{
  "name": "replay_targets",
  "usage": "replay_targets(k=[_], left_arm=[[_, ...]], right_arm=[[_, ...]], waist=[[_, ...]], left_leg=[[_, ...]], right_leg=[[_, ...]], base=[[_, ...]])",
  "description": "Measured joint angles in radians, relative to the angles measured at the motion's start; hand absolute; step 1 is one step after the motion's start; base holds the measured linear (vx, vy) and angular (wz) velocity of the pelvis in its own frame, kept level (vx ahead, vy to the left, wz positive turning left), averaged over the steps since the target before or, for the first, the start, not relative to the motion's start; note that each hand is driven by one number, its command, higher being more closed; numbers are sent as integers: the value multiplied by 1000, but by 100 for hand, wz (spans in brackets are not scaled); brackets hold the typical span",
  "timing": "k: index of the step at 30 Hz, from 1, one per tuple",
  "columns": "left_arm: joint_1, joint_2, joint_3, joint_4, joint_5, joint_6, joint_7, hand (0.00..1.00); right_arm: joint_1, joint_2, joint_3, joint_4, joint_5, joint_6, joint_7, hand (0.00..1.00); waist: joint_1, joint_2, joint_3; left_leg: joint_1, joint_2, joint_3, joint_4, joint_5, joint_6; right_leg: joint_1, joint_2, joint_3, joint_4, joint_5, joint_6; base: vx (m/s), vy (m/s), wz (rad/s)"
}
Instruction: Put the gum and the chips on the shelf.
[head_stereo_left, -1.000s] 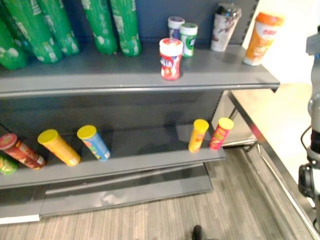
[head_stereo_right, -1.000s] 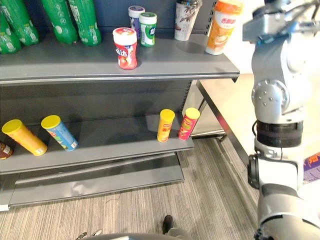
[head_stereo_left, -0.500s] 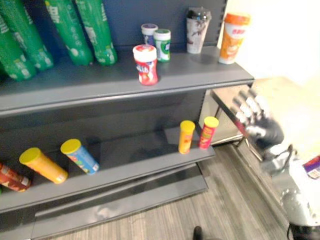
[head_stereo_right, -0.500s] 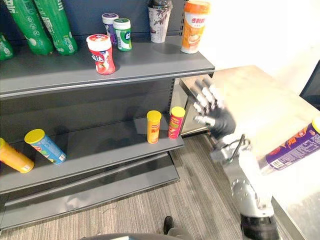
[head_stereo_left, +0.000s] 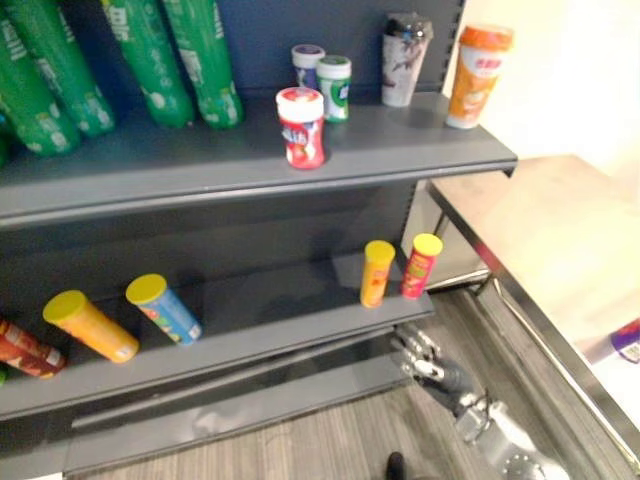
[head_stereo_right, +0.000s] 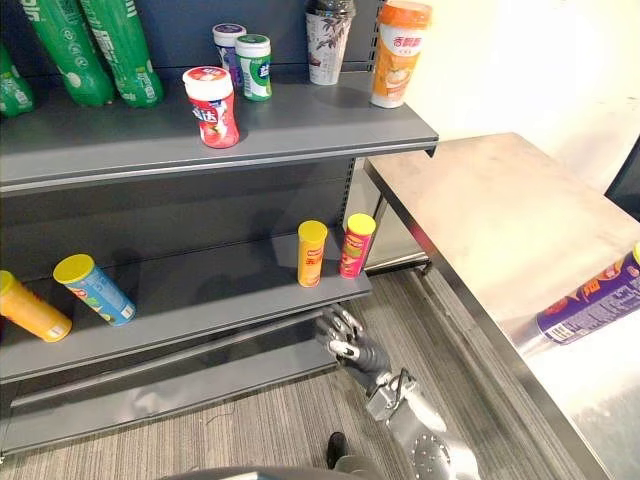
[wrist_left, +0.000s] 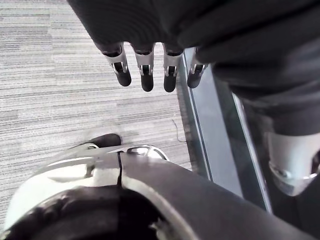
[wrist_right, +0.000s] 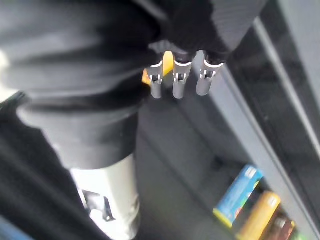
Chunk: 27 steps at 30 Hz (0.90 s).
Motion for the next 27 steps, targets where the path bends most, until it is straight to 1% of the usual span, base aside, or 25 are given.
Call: replay_targets(k=[1,2,3,5,6,8,9,10,12,13,15,16,20,22,23,27], left_arm=[[0,0,-5,0,0,0,1,0],[0,0,-8,0,0,2,1,0],[0,0,-8,-1,0,3,0,0],[-1,-1,-7,-2,-1,5,-2,0],[-1,-1,-7,-2,-2,7,-2,0],[-1,-3,-7,-3,-8,15,-4,0],[-1,-5,-6,-6,-35,25,-5,0],[0,-7,-6,-6,-39,29,-8,0],[1,-13,-4,-11,-39,35,-15,0],[1,-14,-4,-11,-39,35,-17,0],[1,-16,11,-12,-39,36,-40,0],[1,-17,14,-12,-39,36,-42,0],[1,-21,25,-11,-41,36,-46,0],[2,-22,29,-9,-45,36,-46,0],[3,-25,35,-8,-69,36,-47,0],[2,-32,55,1,-96,33,-51,0]], right_arm=[[1,12,10,79,-25,-19,-14,0],[2,26,15,150,-31,-26,-29,0],[3,33,15,188,-37,-33,-31,0],[1,56,14,323,-85,-74,-50,0],[-1,61,12,356,-102,-89,-62,0],[-2,81,-17,446,-157,-125,-91,0],[-4,86,-42,497,-190,-139,-116,0],[-5,90,-66,532,-220,-156,-137,0],[-15,100,-142,638,-282,-206,-183,0],[-16,100,-148,650,-288,-211,-186,0],[-20,103,-195,736,-312,-246,-209,0],[-20,104,-201,744,-316,-249,-211,0],[-18,121,-253,830,-340,-289,-227,0],[-5,121,-255,831,-340,-297,-230,0],[-2,129,-277,841,-341,-303,-235,0],[-1,153,-343,889,-341,-314,-271,0]], waist=[[0,1,0],[-1,7,4],[-1,7,3],[1,9,3],[1,9,3],[0,10,2],[1,13,1],[2,17,1],[1,28,0],[1,29,0],[1,30,1],[2,30,1],[2,31,1],[1,31,1],[1,31,1],[1,30,2]], left_leg=[[0,0,-7,0,0,0],[-1,0,-18,-1,0,0],[-1,0,-20,-1,0,0],[-5,0,-27,-1,0,0],[-7,-1,-31,-1,0,0],[-14,-2,-46,2,0,1],[-13,-4,-49,2,0,1],[-13,-6,-52,2,0,1],[-13,-10,-62,3,1,2],[-13,-11,-64,3,1,3],[-13,-12,-72,8,2,4],[-13,-12,-73,10,2,4],[-13,-12,-75,11,2,4],[-13,-13,-75,10,3,5],[-13,-15,-76,9,3,6],[-12,-21,-77,-1,4,6]], right_leg=[[4,-1,-5,-2,0,0],[12,-3,-14,-8,0,0],[14,-3,-17,-10,-1,1],[17,-6,-28,-14,-1,1],[17,-7,-31,-15,-1,1],[19,-11,-39,-15,-2,3],[22,-13,-42,-15,-3,4],[25,-16,-46,-15,-3,5],[29,-22,-55,-15,-3,5],[30,-23,-56,-15,-4,5],[38,-24,-64,-15,-5,6],[39,-24,-64,-15,-5,6],[44,-25,-70,-17,-8,8],[44,-27,-70,-17,-8,9],[44,-28,-71,-17,-8,10],[41,-33,-71,-16,-8,11]], base=[[10,-9,17],[11,-9,18],[10,-8,16],[-1,-10,11],[-2,-9,17],[1,-5,16],[-4,0,11],[-13,8,10],[-21,3,10],[-26,-11,11],[-30,-11,11],[-31,-11,7],[-38,-18,1],[-19,-6,1],[0,0,0],[-8,-2,0]])
